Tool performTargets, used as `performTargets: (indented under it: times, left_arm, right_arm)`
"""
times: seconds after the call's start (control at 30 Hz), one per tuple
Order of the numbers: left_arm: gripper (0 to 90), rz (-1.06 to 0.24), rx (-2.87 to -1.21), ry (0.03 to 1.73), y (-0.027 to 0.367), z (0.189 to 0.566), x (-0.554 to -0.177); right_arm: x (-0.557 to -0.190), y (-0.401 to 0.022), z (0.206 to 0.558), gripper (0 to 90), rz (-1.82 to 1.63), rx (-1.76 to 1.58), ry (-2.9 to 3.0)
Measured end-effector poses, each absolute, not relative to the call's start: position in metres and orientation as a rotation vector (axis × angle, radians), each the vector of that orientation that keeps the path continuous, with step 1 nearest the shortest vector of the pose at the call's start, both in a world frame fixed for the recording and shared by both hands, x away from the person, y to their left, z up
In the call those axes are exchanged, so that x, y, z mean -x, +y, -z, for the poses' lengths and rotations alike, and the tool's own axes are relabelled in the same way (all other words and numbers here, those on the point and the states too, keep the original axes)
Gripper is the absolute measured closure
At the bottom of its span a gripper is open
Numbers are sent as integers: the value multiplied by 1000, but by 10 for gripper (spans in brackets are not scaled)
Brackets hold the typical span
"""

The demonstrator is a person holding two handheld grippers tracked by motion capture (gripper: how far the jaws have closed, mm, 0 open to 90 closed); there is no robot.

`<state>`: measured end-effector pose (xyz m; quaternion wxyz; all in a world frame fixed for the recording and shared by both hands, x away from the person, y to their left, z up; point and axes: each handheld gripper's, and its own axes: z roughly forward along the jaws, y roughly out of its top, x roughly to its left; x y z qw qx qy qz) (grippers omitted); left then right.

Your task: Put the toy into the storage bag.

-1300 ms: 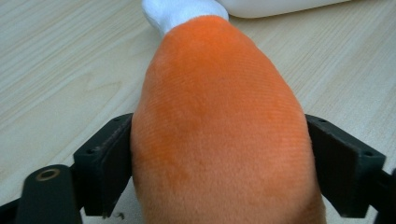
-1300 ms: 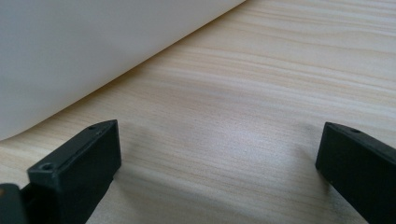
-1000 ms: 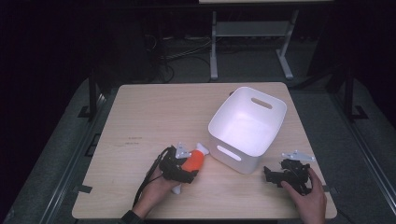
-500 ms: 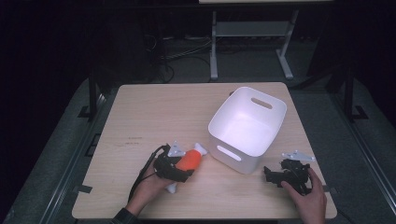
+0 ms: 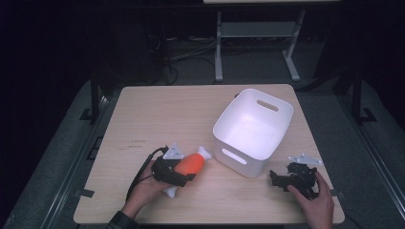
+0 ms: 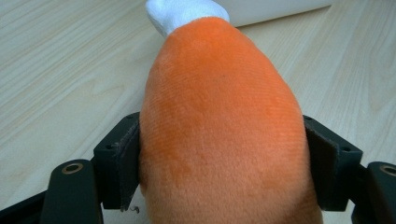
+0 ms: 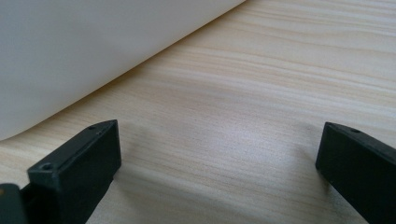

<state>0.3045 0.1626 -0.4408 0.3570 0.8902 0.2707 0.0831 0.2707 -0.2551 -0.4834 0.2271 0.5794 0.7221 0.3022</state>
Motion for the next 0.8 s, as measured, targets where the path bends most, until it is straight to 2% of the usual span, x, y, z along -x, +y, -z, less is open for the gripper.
performTargets:
  times: [0.8]
  left_arm:
    - [240,-159,-2219,620,180,397,-314]
  right_arm:
    - [-271,-255,483,0,-832,-1596,1990]
